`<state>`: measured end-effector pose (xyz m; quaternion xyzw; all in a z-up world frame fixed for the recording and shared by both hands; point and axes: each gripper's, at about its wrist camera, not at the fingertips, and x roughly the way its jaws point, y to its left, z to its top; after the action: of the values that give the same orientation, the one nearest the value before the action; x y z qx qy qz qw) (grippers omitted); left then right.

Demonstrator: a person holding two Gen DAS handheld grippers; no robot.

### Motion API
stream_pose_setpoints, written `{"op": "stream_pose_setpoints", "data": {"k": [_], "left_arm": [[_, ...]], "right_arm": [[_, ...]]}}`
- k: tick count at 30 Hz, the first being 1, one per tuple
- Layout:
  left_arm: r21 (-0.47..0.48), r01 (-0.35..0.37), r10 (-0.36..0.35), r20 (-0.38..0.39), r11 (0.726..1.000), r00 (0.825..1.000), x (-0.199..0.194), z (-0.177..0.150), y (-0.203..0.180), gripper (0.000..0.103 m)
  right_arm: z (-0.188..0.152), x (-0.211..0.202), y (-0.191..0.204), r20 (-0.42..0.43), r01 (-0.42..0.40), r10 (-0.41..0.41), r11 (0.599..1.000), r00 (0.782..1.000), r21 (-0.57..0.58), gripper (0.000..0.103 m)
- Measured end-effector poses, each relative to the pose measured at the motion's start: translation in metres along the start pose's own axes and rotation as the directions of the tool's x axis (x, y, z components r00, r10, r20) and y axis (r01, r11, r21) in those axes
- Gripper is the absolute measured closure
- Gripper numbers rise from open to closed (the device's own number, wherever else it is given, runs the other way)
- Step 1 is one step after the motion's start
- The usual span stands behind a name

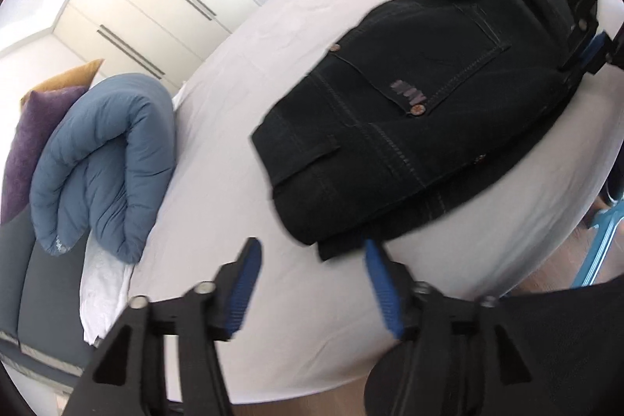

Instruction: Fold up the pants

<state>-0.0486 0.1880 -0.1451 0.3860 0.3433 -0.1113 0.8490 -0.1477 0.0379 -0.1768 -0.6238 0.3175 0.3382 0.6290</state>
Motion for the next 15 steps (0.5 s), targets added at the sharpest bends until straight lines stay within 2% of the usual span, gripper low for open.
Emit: {"op": "stream_pose_setpoints", "data": {"k": [4, 8, 11, 13, 15], "left_arm": [[-0.099, 0.005, -0.004, 0.013, 0.995, 1.0, -0.016, 0.015, 0.025, 0.039], [-0.233, 0.115, -0.108, 0.043, 0.966, 0.993, -0.006, 0.055, 0.036, 0.039], [-0.272, 0.197, -0.183, 0.076, 0.942, 0.98, 0.008, 0.086, 0.026, 0.053], [-0.282, 0.241, -0.229, 0.075, 0.929, 0.971, 0.019, 0.098, 0.016, 0.054], [-0.269, 0.259, -0.259, 0.038, 0.928, 0.965, 0.035, 0.103, 0.002, 0.054]], "right_arm": [[-0.001, -0.001, 0.003, 0.003, 0.026, -0.026, 1.0, 1.0, -0.01, 0.099], [-0.001, -0.001, 0.005, -0.001, 0.043, -0.043, 0.999, 0.999, -0.018, 0.098], [0.0, 0.0, 0.006, -0.009, 0.05, -0.05, 0.999, 0.999, -0.013, 0.098], [0.001, 0.0, 0.005, -0.016, 0.049, -0.049, 0.999, 0.999, -0.005, 0.098], [0.001, 0.002, 0.005, -0.018, 0.046, -0.046, 0.999, 0.999, 0.005, 0.098]]}}
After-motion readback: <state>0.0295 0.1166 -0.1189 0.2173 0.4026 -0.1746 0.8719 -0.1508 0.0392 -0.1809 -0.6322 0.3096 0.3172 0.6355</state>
